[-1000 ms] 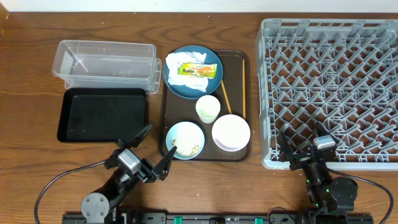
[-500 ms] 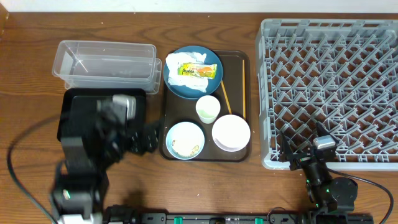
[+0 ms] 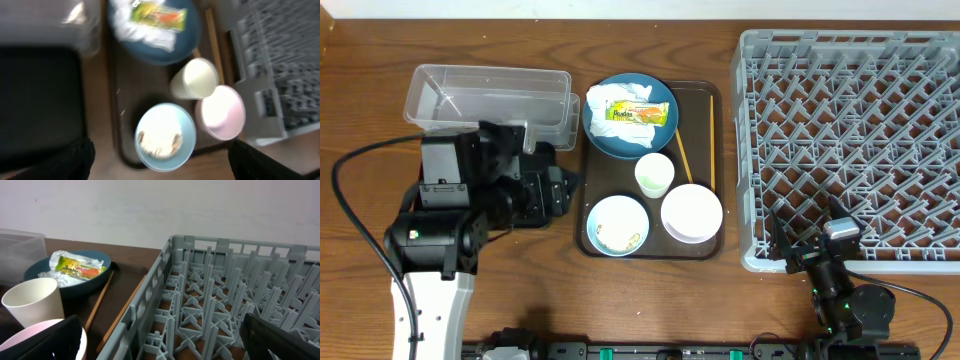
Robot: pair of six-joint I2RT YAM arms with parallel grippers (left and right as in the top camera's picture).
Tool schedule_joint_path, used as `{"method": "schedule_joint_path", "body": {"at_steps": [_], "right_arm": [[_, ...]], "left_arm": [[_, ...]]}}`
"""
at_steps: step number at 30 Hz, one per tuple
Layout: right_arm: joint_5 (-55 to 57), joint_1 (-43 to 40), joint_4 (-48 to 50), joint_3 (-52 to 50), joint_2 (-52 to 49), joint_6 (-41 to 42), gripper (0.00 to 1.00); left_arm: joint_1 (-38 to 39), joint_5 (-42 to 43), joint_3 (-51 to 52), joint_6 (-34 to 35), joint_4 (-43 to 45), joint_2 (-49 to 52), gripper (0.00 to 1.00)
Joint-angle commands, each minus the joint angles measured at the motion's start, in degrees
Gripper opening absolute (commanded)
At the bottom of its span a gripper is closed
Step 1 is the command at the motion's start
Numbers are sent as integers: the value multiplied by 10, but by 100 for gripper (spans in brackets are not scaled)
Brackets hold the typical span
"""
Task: Sort waste into correct bins and load items into the dishwasher rack
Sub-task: 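Move the left gripper over the light-blue rice bowl on the tray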
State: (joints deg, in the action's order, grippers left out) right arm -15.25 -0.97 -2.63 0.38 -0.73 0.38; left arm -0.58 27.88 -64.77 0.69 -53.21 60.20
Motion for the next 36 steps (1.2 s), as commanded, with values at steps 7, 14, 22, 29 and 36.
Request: {"method": "schedule_joint_path", "body": {"at_steps": [7, 14, 22, 29, 36], "right_arm": [[-2, 6, -2, -1, 1, -2, 99], [-2, 6, -2, -1, 1, -2, 99], [-2, 6, -2, -1, 1, -2, 99], [-2, 6, -2, -1, 1, -2, 99], [-2, 6, -2, -1, 1, -2, 99]], "left_arm": [[97, -221, -15, 159, -79, -5, 88], [129, -168, -14, 176, -65, 2, 88], [129, -103, 4, 176, -66, 29, 88], [129, -106, 10, 176, -83, 73, 68], [129, -157, 10, 177, -70, 101, 67]]}}
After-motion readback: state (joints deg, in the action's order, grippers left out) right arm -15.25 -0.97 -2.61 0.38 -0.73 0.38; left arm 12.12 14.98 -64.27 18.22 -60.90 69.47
